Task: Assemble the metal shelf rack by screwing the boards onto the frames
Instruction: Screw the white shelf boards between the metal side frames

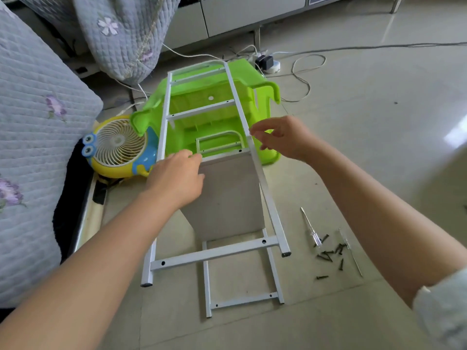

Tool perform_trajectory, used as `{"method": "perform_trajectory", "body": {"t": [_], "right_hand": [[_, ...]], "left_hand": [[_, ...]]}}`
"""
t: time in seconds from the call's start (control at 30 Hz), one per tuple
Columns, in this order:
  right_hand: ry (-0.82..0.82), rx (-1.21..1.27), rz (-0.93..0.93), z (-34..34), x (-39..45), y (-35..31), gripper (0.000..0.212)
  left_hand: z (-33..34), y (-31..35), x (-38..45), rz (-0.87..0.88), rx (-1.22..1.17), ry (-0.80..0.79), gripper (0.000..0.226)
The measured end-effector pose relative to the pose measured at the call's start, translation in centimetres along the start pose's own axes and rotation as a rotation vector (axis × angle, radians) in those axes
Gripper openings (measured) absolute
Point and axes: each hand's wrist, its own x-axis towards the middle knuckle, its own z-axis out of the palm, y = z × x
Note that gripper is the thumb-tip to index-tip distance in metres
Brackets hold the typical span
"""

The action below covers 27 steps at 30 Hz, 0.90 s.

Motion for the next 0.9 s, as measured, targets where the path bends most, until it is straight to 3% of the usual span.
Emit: {"method": "perform_trajectory", "body": {"t": [0.13,0.27,0.4,0.5,0.57,0.67,0.9], "right_hand": [[0.044,0.017,0.125,0.2,-0.4,5.2,0.02],[-0.053,-0.135,0.419,0.8,-3.4,12.1,0.021],[-0.473,-0.511,0.594,2.8,-9.5,17.5,0.021],[-0.775,-0.765,0.5,5.5,-13.6,18.8,0.012],[-0.867,-0.857,0.36,7.1,-15.5,18.8,0.013],[-0.859,-0.863,0.286,8.6,-16.3,18.9,0.032],[-0.81,-0.946,0.243,8.1,-15.6,19.7,0.028]], "left_hand": [[0.2,1.6,0.7,0.008,0.006,0.044,0.036],[0.0,1.7,1.4,-0.002,0.003,0.039,0.03],[-0.4,3.7,1.9,0.043,-0.059,0.067,0.03],[-0.4,5.5,2.2,0.049,-0.146,0.112,0.033],[0.0,6.0,2.3,0.042,-0.175,0.149,0.034],[1.3,5.8,2.3,0.056,-0.148,0.16,0.035],[2.9,5.7,1.9,0.047,-0.136,0.103,0.054]]}}
